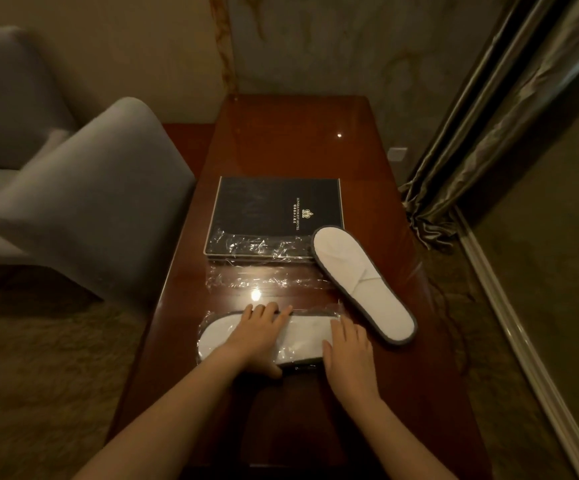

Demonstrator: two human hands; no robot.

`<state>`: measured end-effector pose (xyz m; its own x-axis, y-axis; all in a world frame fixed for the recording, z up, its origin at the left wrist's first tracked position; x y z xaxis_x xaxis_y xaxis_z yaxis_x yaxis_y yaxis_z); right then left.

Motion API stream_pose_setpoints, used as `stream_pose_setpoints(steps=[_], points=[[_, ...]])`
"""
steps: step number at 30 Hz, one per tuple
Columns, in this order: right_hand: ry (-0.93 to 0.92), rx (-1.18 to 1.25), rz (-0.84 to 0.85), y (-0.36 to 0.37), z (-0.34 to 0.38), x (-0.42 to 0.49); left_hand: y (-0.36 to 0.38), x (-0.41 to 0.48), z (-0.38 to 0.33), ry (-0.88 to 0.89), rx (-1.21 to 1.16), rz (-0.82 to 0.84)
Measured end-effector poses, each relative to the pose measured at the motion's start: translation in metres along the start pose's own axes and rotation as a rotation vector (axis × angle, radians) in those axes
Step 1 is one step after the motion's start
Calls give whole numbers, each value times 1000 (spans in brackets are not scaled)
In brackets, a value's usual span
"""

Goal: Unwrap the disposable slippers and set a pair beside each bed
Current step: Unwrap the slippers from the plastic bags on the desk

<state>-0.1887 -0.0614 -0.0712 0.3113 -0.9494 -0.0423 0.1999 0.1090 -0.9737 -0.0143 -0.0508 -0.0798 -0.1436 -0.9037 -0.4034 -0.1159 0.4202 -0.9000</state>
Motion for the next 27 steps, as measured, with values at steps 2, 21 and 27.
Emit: stream_pose_setpoints(steps=[2,21,27], points=[[29,75,-69,-8,-2,4,-2,-8,1,0,-1,-33],[17,172,-415,-113,27,45,-112,-61,-2,-8,80,-431],[-136,177,-466,-151,19,56,-135,-75,2,-20,45,-525]])
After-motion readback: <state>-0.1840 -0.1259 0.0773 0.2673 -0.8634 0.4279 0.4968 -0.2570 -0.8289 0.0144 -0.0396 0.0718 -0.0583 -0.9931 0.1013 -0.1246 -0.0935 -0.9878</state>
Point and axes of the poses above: each hand's wrist, its own x-axis towards the middle knuckle, its own y-axis out of the palm, z = x × y, the point moved 3 cm from there along x, towards the middle knuckle, and after that the axes turned 5 degrees about -x, right-handed, at the moved point
